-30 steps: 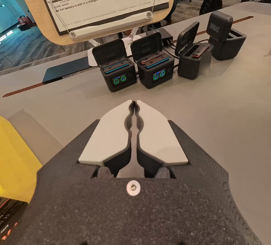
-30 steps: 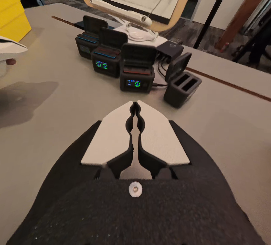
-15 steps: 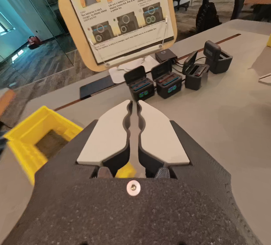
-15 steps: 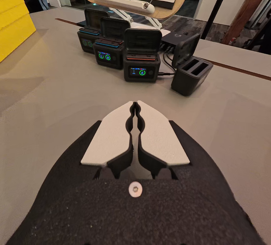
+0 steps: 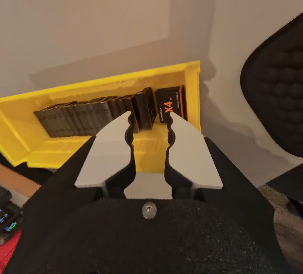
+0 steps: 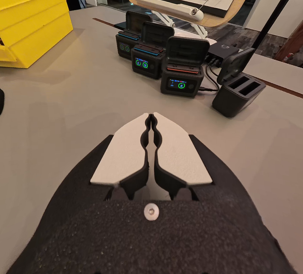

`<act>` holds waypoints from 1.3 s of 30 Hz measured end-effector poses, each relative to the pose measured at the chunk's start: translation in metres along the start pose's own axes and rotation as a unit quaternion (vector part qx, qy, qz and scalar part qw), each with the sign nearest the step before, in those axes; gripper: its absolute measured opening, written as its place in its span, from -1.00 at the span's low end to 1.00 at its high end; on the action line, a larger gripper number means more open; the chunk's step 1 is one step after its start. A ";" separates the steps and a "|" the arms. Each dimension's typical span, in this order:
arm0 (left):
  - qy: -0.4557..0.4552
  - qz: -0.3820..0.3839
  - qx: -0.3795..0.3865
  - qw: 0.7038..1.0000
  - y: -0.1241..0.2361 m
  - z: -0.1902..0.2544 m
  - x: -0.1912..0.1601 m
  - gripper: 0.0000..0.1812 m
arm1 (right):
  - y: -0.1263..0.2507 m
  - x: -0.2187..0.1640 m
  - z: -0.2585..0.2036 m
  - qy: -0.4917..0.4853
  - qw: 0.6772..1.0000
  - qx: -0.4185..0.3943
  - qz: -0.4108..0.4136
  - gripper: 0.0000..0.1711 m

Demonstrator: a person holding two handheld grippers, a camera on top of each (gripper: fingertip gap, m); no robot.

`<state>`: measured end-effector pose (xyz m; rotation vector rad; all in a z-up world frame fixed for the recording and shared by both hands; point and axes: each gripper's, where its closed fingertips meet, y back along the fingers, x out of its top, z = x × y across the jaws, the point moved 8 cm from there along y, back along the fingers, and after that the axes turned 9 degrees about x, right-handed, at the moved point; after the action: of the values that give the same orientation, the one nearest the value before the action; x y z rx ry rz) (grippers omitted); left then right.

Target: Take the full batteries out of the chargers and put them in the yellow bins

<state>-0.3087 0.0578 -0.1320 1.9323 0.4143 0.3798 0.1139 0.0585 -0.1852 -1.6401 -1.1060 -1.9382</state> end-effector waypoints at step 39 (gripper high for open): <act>-0.012 0.032 0.019 0.999 0.019 -0.011 0.006 -0.83 | -0.007 -0.005 -0.017 0.033 0.996 0.082 -0.027 -1.00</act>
<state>-0.3066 0.0628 -0.1098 1.9899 0.3461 0.3918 0.0990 0.0489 -0.1929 -1.4645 -1.2596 -1.8657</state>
